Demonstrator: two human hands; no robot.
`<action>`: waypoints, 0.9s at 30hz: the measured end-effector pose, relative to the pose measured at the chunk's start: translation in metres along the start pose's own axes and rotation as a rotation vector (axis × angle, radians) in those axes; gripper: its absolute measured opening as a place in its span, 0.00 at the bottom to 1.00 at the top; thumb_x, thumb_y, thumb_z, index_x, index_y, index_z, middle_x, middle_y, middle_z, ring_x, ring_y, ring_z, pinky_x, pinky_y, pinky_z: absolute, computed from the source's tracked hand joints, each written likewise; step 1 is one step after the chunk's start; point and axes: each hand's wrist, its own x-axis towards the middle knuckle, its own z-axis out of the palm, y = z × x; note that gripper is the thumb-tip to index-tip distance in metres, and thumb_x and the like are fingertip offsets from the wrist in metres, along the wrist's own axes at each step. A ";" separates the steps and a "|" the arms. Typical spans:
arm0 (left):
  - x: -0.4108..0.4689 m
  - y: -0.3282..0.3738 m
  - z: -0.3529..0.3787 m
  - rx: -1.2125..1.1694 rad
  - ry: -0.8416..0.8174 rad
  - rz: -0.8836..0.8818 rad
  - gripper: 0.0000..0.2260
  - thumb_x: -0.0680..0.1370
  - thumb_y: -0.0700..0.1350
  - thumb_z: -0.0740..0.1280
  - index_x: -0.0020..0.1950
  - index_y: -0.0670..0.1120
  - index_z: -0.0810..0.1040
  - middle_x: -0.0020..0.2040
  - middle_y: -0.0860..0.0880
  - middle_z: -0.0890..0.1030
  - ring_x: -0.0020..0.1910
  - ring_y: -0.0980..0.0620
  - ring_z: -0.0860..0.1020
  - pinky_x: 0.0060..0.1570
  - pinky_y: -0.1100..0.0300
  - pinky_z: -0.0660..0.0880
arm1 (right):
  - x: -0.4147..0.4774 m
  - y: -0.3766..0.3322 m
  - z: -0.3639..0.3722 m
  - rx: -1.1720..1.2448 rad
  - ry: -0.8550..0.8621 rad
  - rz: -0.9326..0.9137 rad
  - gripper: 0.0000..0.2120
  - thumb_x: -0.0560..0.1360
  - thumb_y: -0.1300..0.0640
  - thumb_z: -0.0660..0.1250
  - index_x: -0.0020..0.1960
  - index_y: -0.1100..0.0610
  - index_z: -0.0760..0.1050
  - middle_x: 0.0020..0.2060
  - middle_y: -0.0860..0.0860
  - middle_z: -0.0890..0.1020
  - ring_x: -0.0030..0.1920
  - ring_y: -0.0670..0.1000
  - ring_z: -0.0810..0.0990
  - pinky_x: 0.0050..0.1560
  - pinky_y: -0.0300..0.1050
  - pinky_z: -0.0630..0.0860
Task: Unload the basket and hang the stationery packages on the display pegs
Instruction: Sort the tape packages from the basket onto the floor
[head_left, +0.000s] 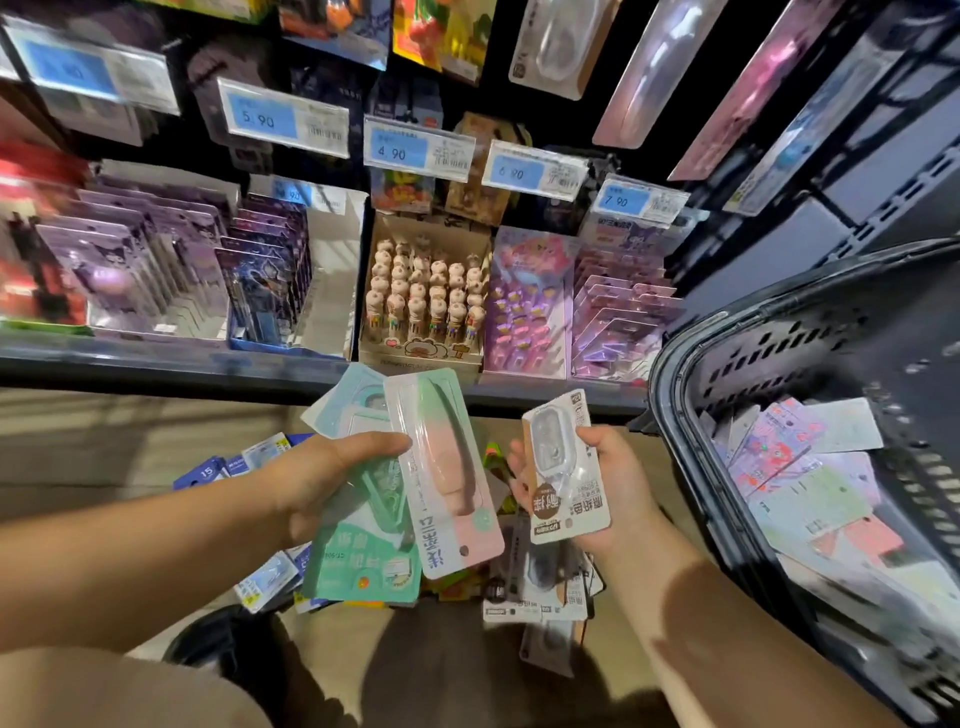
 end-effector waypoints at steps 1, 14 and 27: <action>0.000 -0.001 0.000 0.003 0.013 0.000 0.06 0.76 0.39 0.66 0.53 0.43 0.77 0.39 0.42 0.85 0.34 0.45 0.84 0.32 0.52 0.81 | 0.001 0.001 -0.008 -0.032 0.006 0.000 0.24 0.65 0.52 0.62 0.56 0.64 0.78 0.52 0.63 0.81 0.47 0.60 0.79 0.50 0.53 0.74; 0.003 -0.016 -0.002 0.053 0.077 -0.021 0.04 0.78 0.37 0.64 0.49 0.43 0.78 0.36 0.44 0.85 0.30 0.47 0.84 0.26 0.55 0.80 | 0.015 0.051 -0.146 -0.347 0.332 0.196 0.13 0.74 0.70 0.66 0.58 0.65 0.75 0.45 0.65 0.83 0.41 0.63 0.84 0.46 0.60 0.79; 0.007 -0.025 -0.006 0.095 0.050 -0.121 0.22 0.62 0.45 0.76 0.55 0.41 0.80 0.50 0.36 0.84 0.44 0.37 0.83 0.46 0.43 0.81 | 0.071 0.059 -0.141 -0.799 0.506 0.038 0.17 0.73 0.60 0.73 0.59 0.60 0.71 0.54 0.59 0.80 0.54 0.59 0.80 0.55 0.54 0.78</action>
